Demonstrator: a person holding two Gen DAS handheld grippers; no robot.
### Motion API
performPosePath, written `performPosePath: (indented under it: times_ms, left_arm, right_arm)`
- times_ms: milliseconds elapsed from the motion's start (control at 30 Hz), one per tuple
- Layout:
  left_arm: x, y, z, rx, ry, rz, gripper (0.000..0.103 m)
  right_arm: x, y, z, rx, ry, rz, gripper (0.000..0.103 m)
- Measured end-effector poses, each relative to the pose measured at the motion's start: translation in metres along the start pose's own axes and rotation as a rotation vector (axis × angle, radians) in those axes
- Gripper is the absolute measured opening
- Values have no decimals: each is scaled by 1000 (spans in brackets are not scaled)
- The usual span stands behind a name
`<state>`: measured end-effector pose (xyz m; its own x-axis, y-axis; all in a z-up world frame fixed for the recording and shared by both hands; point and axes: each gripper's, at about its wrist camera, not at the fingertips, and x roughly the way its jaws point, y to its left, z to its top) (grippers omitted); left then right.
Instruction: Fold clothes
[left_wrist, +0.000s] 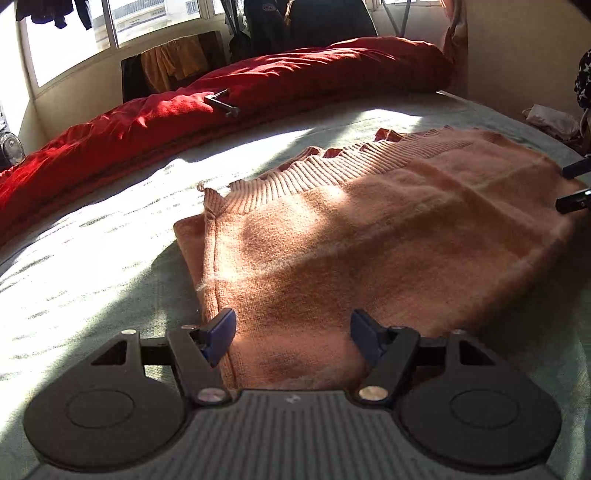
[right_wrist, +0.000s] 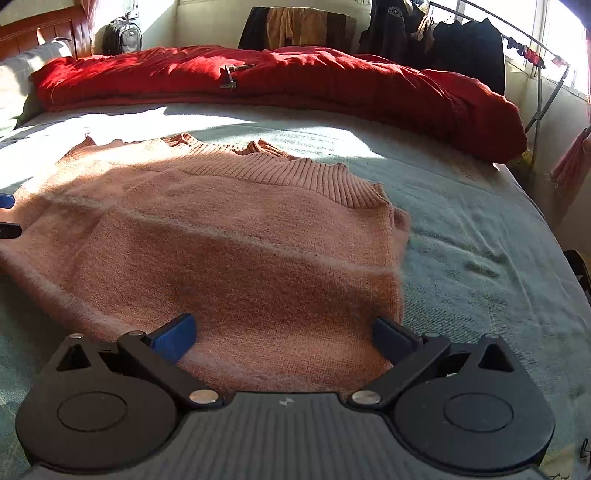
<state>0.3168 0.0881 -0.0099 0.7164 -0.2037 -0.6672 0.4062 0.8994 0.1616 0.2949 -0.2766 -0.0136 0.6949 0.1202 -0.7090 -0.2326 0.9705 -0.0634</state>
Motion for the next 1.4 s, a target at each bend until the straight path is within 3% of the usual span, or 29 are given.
performPosePath:
  times_ms: [133, 233, 300, 367, 400, 500, 567, 700, 833, 967, 1100, 1200, 1267, 1333, 1400]
  left_arm:
    - [-8, -13, 21, 20, -77, -110, 70]
    - [3, -20, 46, -5, -144, -209, 70]
    - [21, -12, 56, -88, -149, -254, 70]
    - [40, 1, 60, -188, -130, -283, 70]
    - [50, 10, 58, -246, -107, -287, 70]
    - [66, 35, 29, -358, 9, -204, 64]
    - [50, 44, 5, -370, -9, -211, 62]
    - [29, 38, -9, -312, 39, -163, 63]
    - [21, 30, 1, -280, 40, -140, 63]
    - [20, 28, 20, -285, -45, -210, 68]
    - [41, 31, 38, -284, -77, -209, 68]
    - [60, 44, 41, -361, -67, -199, 68]
    - [74, 55, 35, -428, -9, -152, 68]
    - [72, 61, 23, -463, -17, -159, 69]
    - [66, 59, 19, -438, -18, -148, 69]
  right_arm:
    - [-11, -5, 23, 77, -80, 120, 103]
    - [1, -5, 51, 198, -108, 302, 103]
    - [18, -3, 66, 271, -114, 402, 103]
    - [41, -2, 77, 317, -81, 435, 103]
    - [51, -4, 78, 338, -63, 417, 103]
    - [61, -21, 64, 396, -34, 362, 103]
    - [55, -37, 47, 441, -48, 343, 103]
    - [41, -62, 18, 513, -81, 353, 103]
    - [37, -56, 18, 470, -67, 311, 103]
    - [40, -48, 21, 455, -56, 268, 103]
    - [43, -41, 23, 444, -47, 229, 103]
    - [42, -37, 23, 427, -47, 212, 103]
    - [42, -33, 24, 405, -43, 199, 103]
    - [41, -29, 24, 384, -40, 186, 103]
    - [41, -26, 25, 363, -37, 173, 103]
